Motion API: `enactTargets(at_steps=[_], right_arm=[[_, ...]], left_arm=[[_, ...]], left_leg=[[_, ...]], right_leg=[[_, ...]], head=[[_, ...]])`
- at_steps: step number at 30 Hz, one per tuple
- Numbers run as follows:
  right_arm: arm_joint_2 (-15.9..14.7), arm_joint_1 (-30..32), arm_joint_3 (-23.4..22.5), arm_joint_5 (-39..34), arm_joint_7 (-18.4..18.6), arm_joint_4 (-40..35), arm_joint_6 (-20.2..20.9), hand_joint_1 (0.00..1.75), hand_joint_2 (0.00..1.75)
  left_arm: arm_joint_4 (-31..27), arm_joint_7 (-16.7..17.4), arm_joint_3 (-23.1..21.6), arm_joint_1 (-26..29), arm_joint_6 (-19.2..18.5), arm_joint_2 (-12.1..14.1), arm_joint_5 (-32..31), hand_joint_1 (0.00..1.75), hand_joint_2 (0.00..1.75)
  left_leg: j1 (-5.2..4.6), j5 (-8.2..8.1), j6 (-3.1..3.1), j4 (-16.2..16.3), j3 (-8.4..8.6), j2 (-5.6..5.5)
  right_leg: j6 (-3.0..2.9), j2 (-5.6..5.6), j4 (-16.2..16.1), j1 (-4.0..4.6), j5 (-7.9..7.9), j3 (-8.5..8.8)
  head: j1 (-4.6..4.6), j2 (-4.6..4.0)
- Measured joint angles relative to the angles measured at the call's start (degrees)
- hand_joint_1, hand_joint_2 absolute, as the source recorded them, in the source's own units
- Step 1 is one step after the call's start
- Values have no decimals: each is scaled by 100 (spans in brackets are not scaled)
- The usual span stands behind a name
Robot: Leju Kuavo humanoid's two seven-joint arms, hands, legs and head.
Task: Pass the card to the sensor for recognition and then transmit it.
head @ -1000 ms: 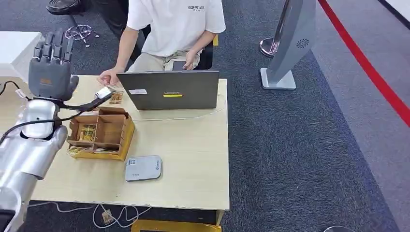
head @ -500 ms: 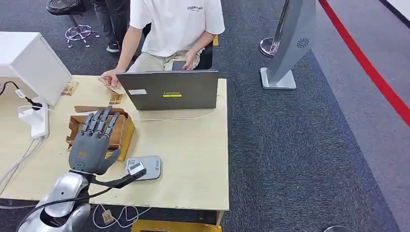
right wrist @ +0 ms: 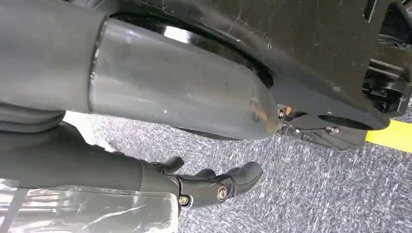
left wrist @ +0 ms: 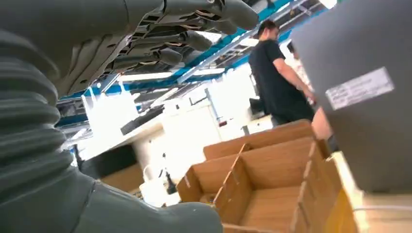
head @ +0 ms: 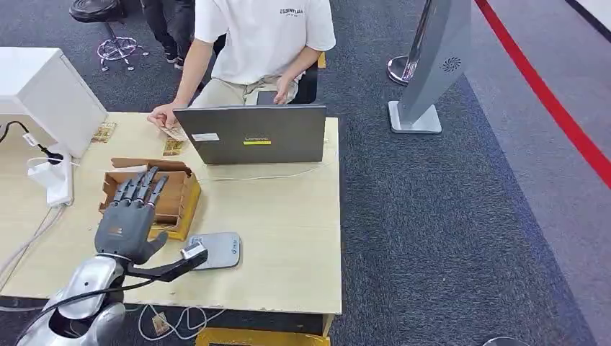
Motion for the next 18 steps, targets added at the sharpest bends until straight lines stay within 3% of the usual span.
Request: enactTargets(at_steps=[6, 18], right_arm=[[0, -2, 0, 29, -13, 9, 13, 0, 0], [0, -4, 0, 11, 50, 24, 57, 0, 0]], left_arm=[[605, -57, 267, -189, -28, 20, 131, 0, 175], [935, -26, 291, -103, -361, 37, 59, 0, 175]], left_leg=[[5, 1, -1, 0, 0, 1], [3, 0, -1, 0, -1, 0]], right_leg=[[-1, 1, 1, 3, 0, 0], [-1, -1, 0, 3, 0, 0]], head=[[2, 0], [2, -2]])
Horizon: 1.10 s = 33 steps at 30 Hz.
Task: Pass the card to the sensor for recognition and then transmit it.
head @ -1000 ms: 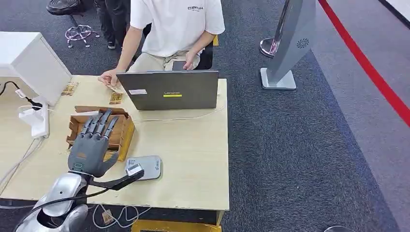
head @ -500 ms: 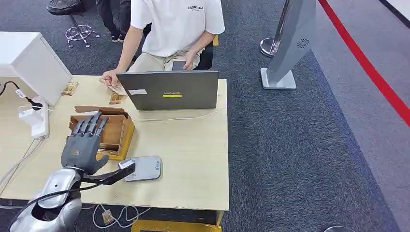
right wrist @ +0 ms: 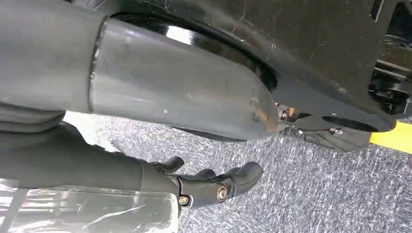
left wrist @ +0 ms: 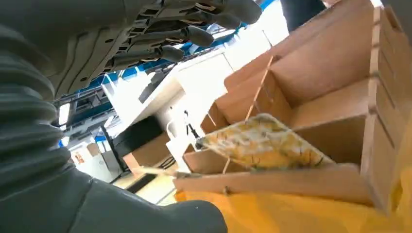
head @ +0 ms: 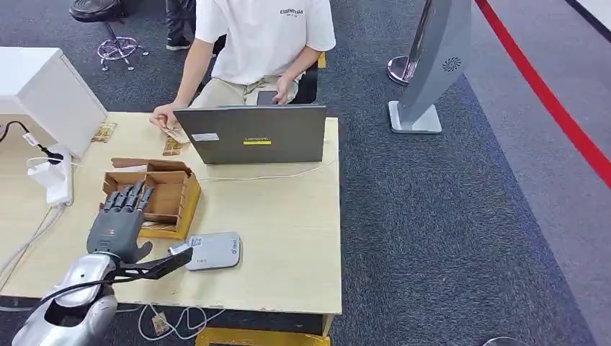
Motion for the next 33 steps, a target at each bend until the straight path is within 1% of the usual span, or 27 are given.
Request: enactTargets(at_steps=[11, 18, 29, 30, 33], right_arm=[[0, -1, 0, 4, -2, 0, 7, 0, 0], [0, -3, 2, 31, -2, 0, 17, 0, 0], [0, -10, 20, 83, -20, 0, 24, 0, 0], [0, -10, 22, 87, -20, 0, 24, 0, 0], [0, -15, 26, 90, -17, 0, 26, 0, 0]], left_arm=[[22, 11, -2, 59, 9, -39, -90, 0, 175], [22, 20, -2, 44, 162, -94, -184, 0, 175], [304, 20, -2, -165, 177, -181, -236, 0, 175], [332, 20, -2, -168, 177, -190, -236, 175, 175], [422, 20, -2, -169, 175, -203, -240, 175, 175]], left_leg=[[0, 0, 0, 0, 0, 0], [0, 0, 0, 0, 1, 0], [0, 0, 0, 1, 1, 1], [0, 0, 0, 1, 0, 1], [0, 0, 0, 1, 0, 1]], right_leg=[[0, 0, 0, -1, 0, 1], [0, 0, 0, 0, 0, -1], [0, 1, 0, -1, 1, 0], [0, 1, 0, -1, 0, -1], [0, 2, 0, -1, 0, -1]], head=[[0, 2], [0, 2], [0, 2], [0, 2], [0, 2]])
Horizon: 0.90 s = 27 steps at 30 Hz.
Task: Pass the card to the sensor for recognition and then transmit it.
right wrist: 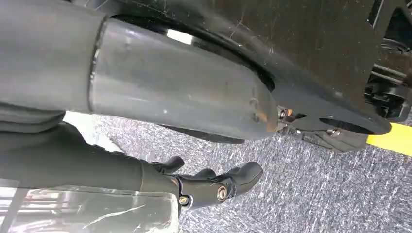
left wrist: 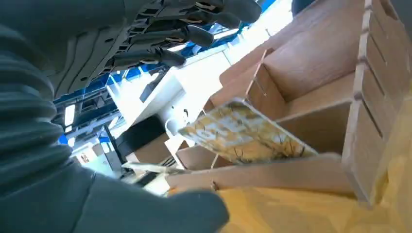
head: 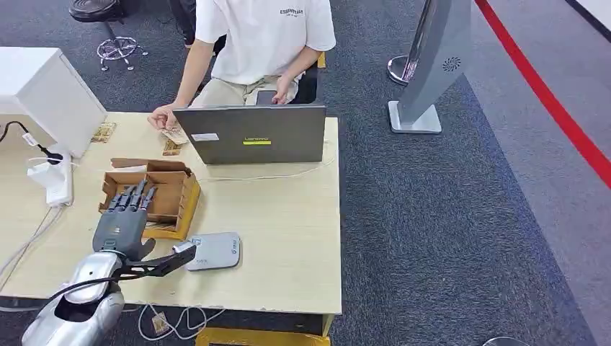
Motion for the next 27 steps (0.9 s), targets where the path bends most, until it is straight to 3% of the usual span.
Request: enactTargets(at_steps=[16, 22, 27], right_arm=[[-2, -9, 79, 9, 22, 0, 59, 0, 0], [-2, -9, 83, 0, -2, 0, 72, 0, 0], [-2, -8, 83, -72, -11, 2, 46, 0, 0]], left_arm=[[216, -90, 0, 8, 4, 11, 118, 175, 175], [199, -114, 0, 56, 527, -46, -68, 175, 175], [-224, -166, 0, 214, 758, -148, -203, 175, 175]], left_leg=[[0, 0, 0, 0, 0, -3], [0, 0, 0, 0, 0, -4], [-1, 0, 0, 0, 0, -3]], right_leg=[[0, -4, 0, 0, 0, 2], [0, -4, 0, 0, 0, 2], [0, -4, 0, -1, 0, 2]], head=[[0, -2], [0, 0], [0, 0]])
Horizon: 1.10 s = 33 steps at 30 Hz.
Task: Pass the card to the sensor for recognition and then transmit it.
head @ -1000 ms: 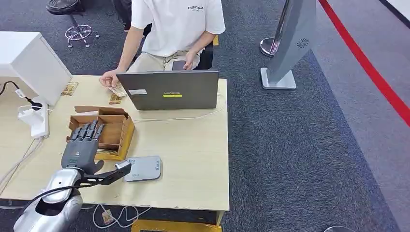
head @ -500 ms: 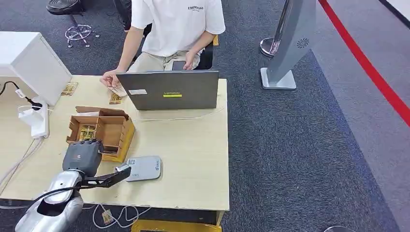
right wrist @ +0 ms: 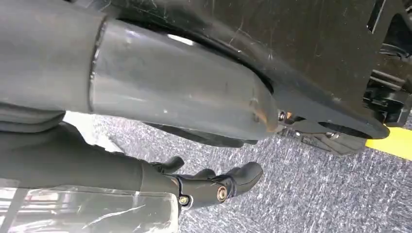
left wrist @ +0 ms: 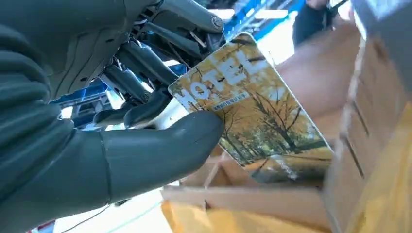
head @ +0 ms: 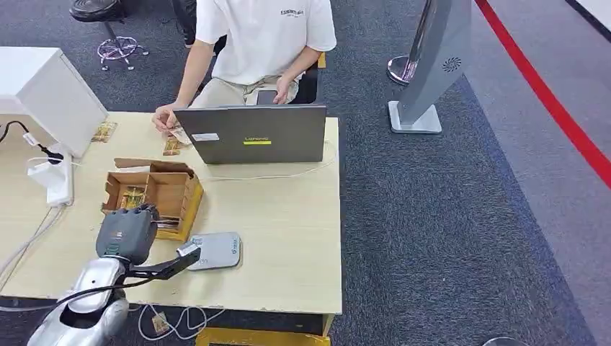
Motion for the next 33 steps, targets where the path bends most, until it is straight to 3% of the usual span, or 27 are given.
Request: enactTargets(at_steps=[9, 12, 14, 17, 20, 23, 27, 33], right_arm=[[0, 12, -13, -210, -18, 7, -90, 0, 0], [0, 16, -13, -197, -20, 7, -81, 0, 0], [0, 8, -9, -116, -18, 7, -54, 0, 0], [0, -25, 46, 46, -9, 7, -3, 0, 0], [0, -67, 159, 201, 44, 7, 65, 0, 0], [0, -81, 258, 295, 107, 5, 127, 0, 0], [0, -98, 337, 310, 142, 5, 122, 0, 0], [0, -104, 376, 291, 140, 5, 116, 0, 0]], left_arm=[[-1787, -151, -332, 157, -74, 39, 186, 175, 175], [-2060, -81, -453, -238, -260, 115, 575, 175, 175], [-2017, 122, -479, -791, -598, 126, 636, 175, 175], [-1337, 323, -509, -1981, -652, 107, 447, 175, 175], [-76, 474, -523, -3091, 53, 52, -96, 175, 175], [1067, 564, -522, -3737, 534, -29, -324, 175, 175], [2275, 686, -518, -4141, 757, -143, -503, 175, 175], [3101, 669, -479, -4242, 951, -241, -470, 175, 175]], left_leg=[[1, 0, 0, 1, 2, 1], [5, 8, -1, 1, 0, -13], [8, 14, -1, 1, -1, -24], [10, 30, -9, 1, -5, -40], [9, 40, -7, 1, -4, -27], [8, 43, -3, 1, -4, -22], [7, 42, -3, 2, -6, -22], [8, 40, -2, 1, -8, -21]], right_leg=[[0, 0, 0, 0, 0, -4], [0, -17, 0, 3, 0, -4], [-1, -30, 0, 5, 1, -13], [-15, -44, 2, 7, 18, -12], [-7, -21, 5, 7, 32, -4], [-4, -16, 5, 6, 38, -5], [-4, -15, 4, 5, 37, -6], [-4, -15, 4, 6, 34, -11]], head=[[0, 0], [-2, 0], [-4, 0], [0, 0], [0, 0], [0, 0], [0, -2], [-2, 0]])
